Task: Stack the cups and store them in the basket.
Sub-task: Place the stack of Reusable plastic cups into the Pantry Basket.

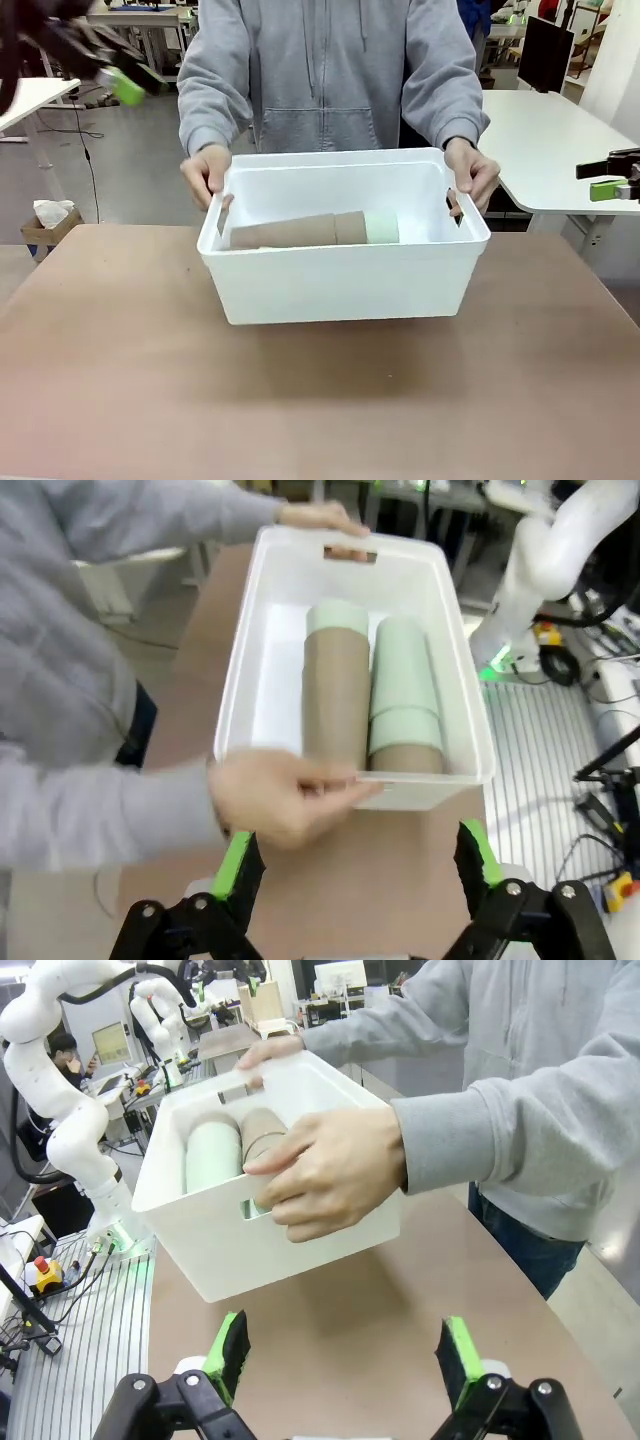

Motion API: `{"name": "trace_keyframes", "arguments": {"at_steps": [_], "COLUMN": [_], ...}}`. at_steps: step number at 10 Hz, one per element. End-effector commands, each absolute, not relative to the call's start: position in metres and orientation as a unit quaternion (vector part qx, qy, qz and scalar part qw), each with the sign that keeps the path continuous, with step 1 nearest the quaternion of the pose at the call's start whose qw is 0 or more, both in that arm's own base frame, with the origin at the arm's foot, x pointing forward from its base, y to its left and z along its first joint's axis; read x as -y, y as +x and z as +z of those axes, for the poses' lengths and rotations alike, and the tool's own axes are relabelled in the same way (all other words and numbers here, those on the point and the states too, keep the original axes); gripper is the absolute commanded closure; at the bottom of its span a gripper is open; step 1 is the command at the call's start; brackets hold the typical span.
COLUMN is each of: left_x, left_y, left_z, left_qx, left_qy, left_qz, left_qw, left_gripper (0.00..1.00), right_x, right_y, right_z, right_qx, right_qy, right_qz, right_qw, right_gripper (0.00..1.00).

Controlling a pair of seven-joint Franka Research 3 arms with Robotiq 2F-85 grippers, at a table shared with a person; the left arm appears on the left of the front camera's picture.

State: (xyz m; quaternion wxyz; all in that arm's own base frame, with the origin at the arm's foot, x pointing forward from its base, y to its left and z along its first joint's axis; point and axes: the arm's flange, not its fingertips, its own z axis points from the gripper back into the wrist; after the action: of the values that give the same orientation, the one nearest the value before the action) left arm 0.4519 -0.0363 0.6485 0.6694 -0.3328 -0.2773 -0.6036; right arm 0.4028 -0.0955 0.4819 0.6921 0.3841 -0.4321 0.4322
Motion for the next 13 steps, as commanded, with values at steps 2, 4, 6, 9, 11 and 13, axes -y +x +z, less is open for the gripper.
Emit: {"name": "trace_keyframes", "arguments": {"at_steps": [2, 4, 6, 9, 11, 13], "left_x": [-0.021, -0.046, -0.040, -0.040, -0.040, -0.040], "left_y": [0.428, 0.418, 0.428, 0.428, 0.428, 0.428], "left_z": [0.627, 0.613, 0.629, 0.629, 0.629, 0.629], "left_qx": [0.317, 0.332, 0.311, 0.311, 0.311, 0.311], "left_qy": [-0.364, -0.351, -0.352, -0.352, -0.352, -0.352], "left_qz": [-0.612, -0.632, -0.608, -0.608, -0.608, -0.608], "left_qw": [0.626, 0.606, 0.640, 0.640, 0.640, 0.640], "left_gripper": [0.00, 0.00, 0.03, 0.03, 0.03, 0.03], "right_x": [0.096, 0.096, 0.096, 0.096, 0.096, 0.096], "right_y": [0.401, 0.401, 0.401, 0.401, 0.401, 0.401], "right_z": [0.487, 0.487, 0.487, 0.487, 0.487, 0.487], "right_qx": [0.429, 0.429, 0.429, 0.429, 0.429, 0.429], "right_qy": [0.391, 0.391, 0.391, 0.391, 0.391, 0.391], "right_qz": [0.425, 0.425, 0.425, 0.425, 0.425, 0.425], "right_qw": [0.695, 0.695, 0.695, 0.695, 0.695, 0.695], "right_gripper": [0.00, 0.00, 0.00, 0.00, 0.00, 0.00]}}
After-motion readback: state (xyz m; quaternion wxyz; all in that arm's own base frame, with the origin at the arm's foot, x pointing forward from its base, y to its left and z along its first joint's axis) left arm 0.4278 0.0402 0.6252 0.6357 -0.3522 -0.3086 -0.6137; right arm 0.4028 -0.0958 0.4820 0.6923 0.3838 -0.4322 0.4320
